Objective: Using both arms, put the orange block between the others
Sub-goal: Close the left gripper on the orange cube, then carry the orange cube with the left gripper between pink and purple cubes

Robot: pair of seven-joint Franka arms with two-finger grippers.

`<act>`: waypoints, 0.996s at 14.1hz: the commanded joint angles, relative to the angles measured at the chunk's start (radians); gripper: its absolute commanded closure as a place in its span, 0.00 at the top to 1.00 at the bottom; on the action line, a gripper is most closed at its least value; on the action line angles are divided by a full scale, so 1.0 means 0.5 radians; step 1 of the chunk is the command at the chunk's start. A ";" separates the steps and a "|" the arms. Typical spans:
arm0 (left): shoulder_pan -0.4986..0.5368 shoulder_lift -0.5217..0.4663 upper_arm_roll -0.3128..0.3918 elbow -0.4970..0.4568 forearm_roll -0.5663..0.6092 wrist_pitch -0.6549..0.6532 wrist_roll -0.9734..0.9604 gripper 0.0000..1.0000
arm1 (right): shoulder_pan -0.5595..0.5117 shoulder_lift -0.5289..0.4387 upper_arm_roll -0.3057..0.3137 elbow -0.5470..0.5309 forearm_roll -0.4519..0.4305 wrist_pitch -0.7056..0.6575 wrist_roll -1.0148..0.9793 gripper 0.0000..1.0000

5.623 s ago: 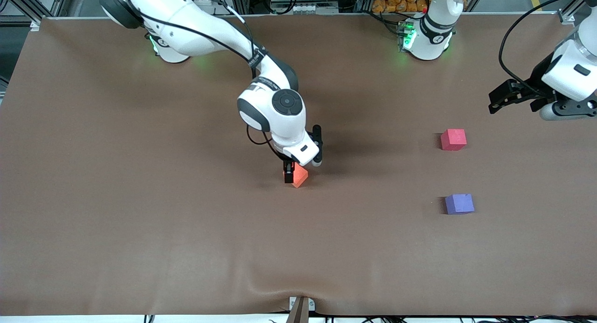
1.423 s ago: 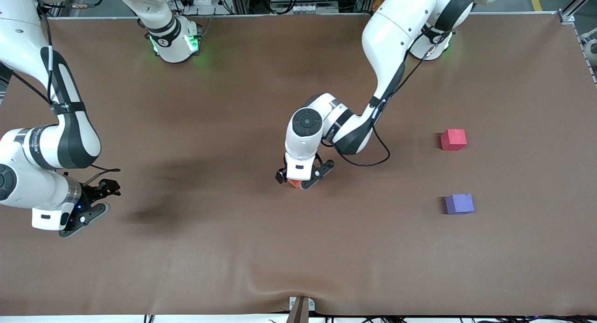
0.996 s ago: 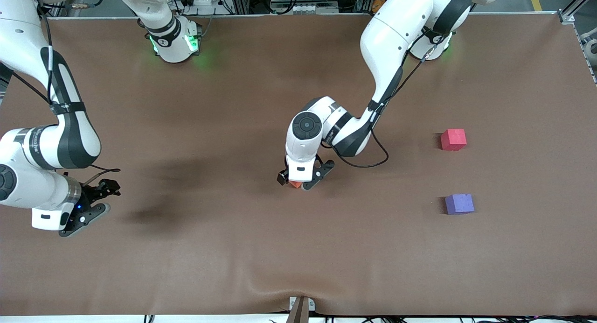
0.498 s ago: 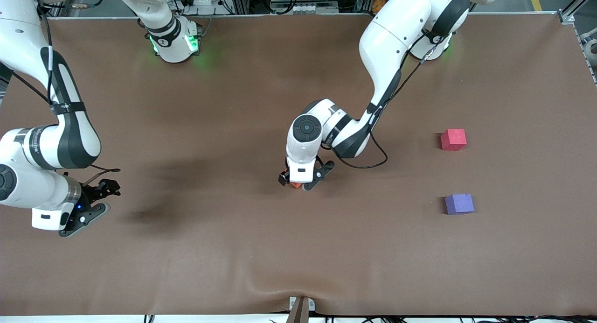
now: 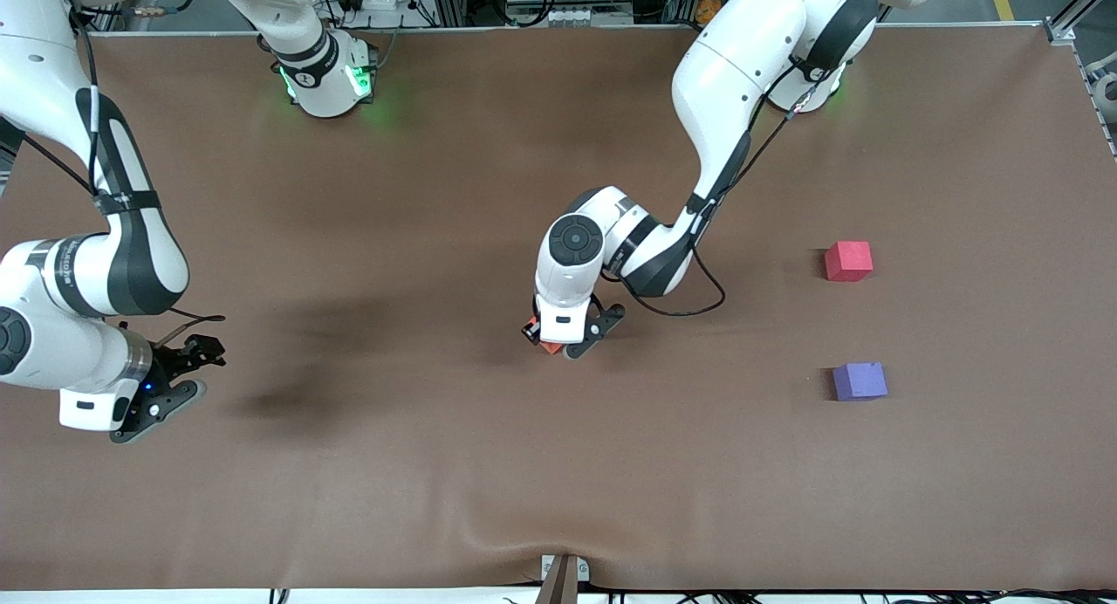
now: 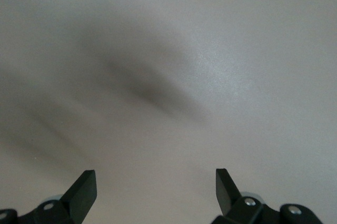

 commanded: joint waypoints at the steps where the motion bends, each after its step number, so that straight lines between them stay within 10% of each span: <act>1: 0.057 -0.184 0.027 -0.016 -0.007 -0.030 0.137 0.00 | -0.016 -0.046 0.006 -0.054 0.033 0.012 0.020 1.00; 5: 0.308 -0.509 0.012 -0.102 -0.041 -0.318 0.588 0.00 | -0.013 -0.046 0.006 -0.054 0.033 0.012 0.020 1.00; 14: 1.495 -1.093 -0.335 -1.111 -0.072 -0.337 2.035 0.00 | -0.013 -0.046 0.006 -0.054 0.033 0.012 0.020 1.00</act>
